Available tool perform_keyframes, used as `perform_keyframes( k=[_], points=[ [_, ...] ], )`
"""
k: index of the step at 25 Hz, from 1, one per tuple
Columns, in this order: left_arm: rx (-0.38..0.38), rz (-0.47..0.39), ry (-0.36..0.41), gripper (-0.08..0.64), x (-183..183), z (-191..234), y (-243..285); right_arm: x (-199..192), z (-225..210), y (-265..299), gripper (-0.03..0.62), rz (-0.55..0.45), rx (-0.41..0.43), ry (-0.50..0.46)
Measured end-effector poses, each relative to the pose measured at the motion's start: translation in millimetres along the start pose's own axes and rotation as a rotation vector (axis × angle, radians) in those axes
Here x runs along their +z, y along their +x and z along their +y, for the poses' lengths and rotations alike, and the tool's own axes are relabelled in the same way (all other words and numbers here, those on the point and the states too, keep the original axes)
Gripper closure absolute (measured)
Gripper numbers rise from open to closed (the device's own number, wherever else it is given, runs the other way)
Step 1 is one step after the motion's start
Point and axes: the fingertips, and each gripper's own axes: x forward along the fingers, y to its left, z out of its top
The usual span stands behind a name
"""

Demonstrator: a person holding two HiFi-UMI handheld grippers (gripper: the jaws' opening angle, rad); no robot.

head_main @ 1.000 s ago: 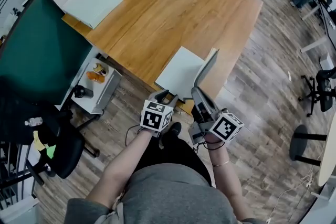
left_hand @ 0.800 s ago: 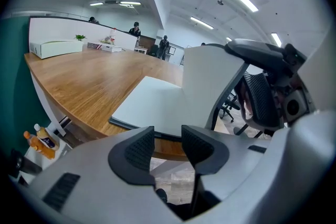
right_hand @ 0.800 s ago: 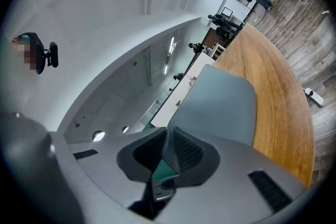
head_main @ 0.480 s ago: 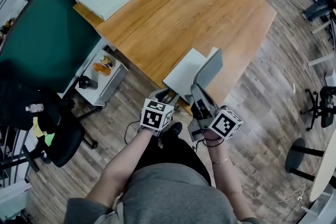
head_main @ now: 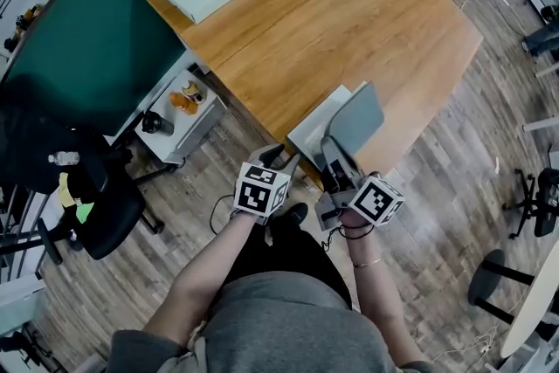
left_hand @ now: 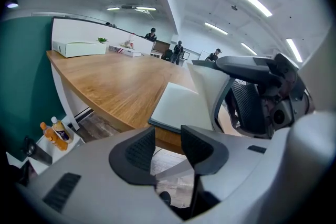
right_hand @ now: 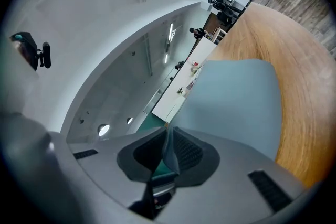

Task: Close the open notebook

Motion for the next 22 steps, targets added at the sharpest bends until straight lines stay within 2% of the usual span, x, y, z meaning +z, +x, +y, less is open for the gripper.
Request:
perform_keyframes(
  k=[9,22],
  points=[
    [0.045,-0.019,-0.053,0.396,0.3,21.2,-7.9,-17.7,-19.4,25.7,0.575,0.094,-0.048,-0.028],
    [0.071,-0.023,-0.090,0.397,-1.7,33.8,-14.4,-29.1,-29.9,44.8,0.557,0.157,-0.115,-0.064]
  ],
)
